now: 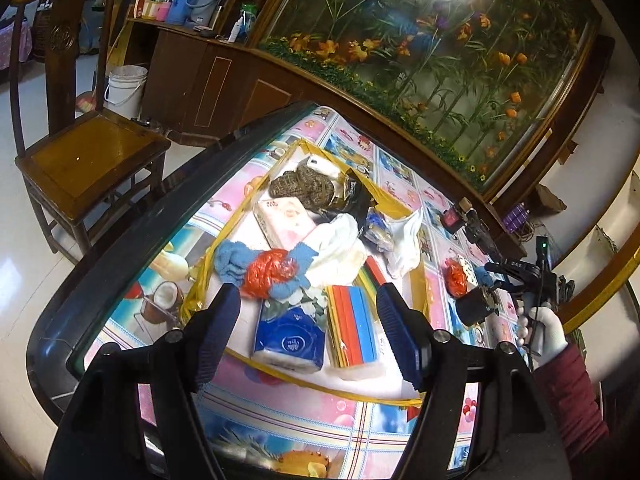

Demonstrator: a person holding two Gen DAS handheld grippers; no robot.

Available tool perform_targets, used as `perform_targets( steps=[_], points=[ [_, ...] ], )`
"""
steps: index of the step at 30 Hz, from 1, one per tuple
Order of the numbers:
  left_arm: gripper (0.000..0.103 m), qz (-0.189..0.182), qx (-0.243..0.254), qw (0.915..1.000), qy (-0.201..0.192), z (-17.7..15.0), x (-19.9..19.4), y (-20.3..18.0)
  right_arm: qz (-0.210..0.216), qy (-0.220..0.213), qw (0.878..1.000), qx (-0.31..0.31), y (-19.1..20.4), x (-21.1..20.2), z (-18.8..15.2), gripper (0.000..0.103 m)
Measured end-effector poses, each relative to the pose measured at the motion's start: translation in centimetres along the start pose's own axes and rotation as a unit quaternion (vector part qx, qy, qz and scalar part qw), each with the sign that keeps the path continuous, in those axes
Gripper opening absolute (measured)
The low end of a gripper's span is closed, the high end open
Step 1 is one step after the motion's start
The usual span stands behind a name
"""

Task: Organize soft objects
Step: 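Carry orange bag and blue glove into the box and open both tools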

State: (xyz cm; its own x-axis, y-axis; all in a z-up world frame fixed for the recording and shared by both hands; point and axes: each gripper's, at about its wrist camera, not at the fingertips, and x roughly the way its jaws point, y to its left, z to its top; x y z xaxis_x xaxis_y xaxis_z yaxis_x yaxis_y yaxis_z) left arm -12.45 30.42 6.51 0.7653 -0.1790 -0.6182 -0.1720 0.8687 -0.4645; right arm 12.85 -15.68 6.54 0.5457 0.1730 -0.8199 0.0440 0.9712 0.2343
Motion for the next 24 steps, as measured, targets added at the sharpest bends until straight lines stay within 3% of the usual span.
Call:
perform_targets(
  steps=[2,3,5,9,11,13,18,24],
  points=[
    [0.07,-0.001,-0.006,1.0,0.006,-0.2,0.2,0.1,0.036,0.018,0.999,0.027,-0.7,2.3,0.6,0.034],
    [0.07,-0.001,-0.008,0.9999,0.009,-0.3,0.4,0.1,0.057,0.031,0.997,0.04,-1.3,3.4,0.6,0.031],
    [0.07,-0.003,-0.01,0.9999,0.01,-0.5,0.4,0.2,0.069,0.025,0.996,0.048,-2.2,4.1,0.4,0.03],
    [0.07,-0.005,-0.018,0.9998,0.012,-0.7,0.7,0.6,0.06,-0.02,0.997,0.043,-2.3,1.3,0.4,0.03],
    [0.07,-0.008,-0.025,0.9996,0.014,-0.9,0.8,0.9,0.069,-0.047,0.996,0.024,-1.0,-1.5,0.1,0.03],
    [0.07,-0.012,-0.028,0.9994,0.016,-1.1,0.8,1.0,0.105,-0.061,0.993,-0.005,1.9,-4.2,-0.8,0.03],
    [0.07,-0.018,-0.029,0.9991,0.023,-1.7,0.5,1.2,0.193,-0.021,0.975,-0.105,11.2,-6.1,-4.9,0.03],
    [0.07,-0.017,-0.03,0.9993,0.018,-2.2,-0.5,1.8,0.244,0.066,0.946,-0.203,20.3,-3.0,-11.4,0.031]
  ],
)
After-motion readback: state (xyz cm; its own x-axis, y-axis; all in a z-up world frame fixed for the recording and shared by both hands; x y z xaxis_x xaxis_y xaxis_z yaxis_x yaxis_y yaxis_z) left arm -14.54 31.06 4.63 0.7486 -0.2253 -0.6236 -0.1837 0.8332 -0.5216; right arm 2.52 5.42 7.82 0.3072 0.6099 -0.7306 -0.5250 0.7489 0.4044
